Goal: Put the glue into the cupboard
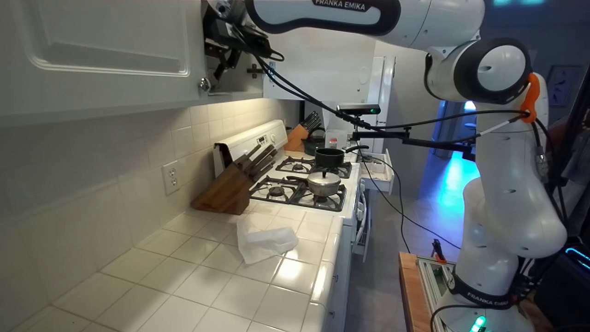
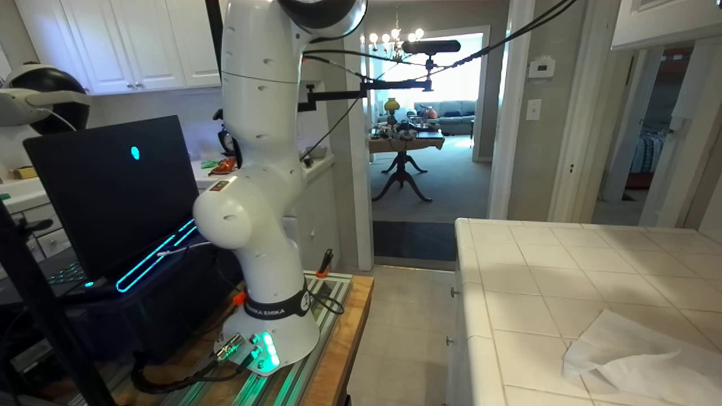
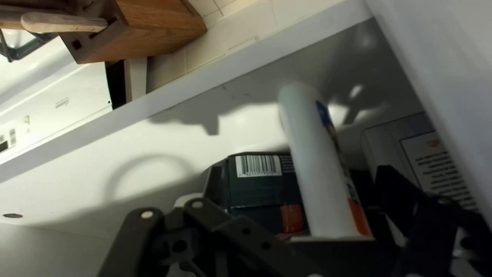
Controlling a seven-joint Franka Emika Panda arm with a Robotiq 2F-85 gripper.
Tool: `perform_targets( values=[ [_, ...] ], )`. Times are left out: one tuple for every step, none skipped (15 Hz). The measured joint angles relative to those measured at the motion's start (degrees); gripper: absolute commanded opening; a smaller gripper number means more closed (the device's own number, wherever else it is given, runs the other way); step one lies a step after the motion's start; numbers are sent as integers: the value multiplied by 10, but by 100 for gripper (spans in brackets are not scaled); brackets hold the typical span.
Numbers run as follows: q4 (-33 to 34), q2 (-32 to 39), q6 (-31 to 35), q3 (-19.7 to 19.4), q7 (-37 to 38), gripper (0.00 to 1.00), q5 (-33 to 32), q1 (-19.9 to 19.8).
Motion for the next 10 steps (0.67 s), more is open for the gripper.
perform_targets(
  values=[
    [-1, -1, -2, 0, 8, 100, 0, 0],
    [-4, -3, -2, 0, 14, 100, 0, 0],
    [-9, -7, -2, 0, 19, 100, 2, 0],
    [-15, -11, -2, 0, 23, 100, 6, 0],
    [-21, -16, -2, 0, 26, 100, 12, -2],
    [-29, -22, -2, 0, 29, 100, 20, -3],
    [-37, -28, -1, 0, 32, 100, 30, -4],
    [-46, -35, 1, 0, 36, 100, 40, -6],
    [-55, -42, 3, 0, 43, 100, 49, -8],
    [-64, -49, 6, 0, 51, 100, 57, -9]
  ],
)
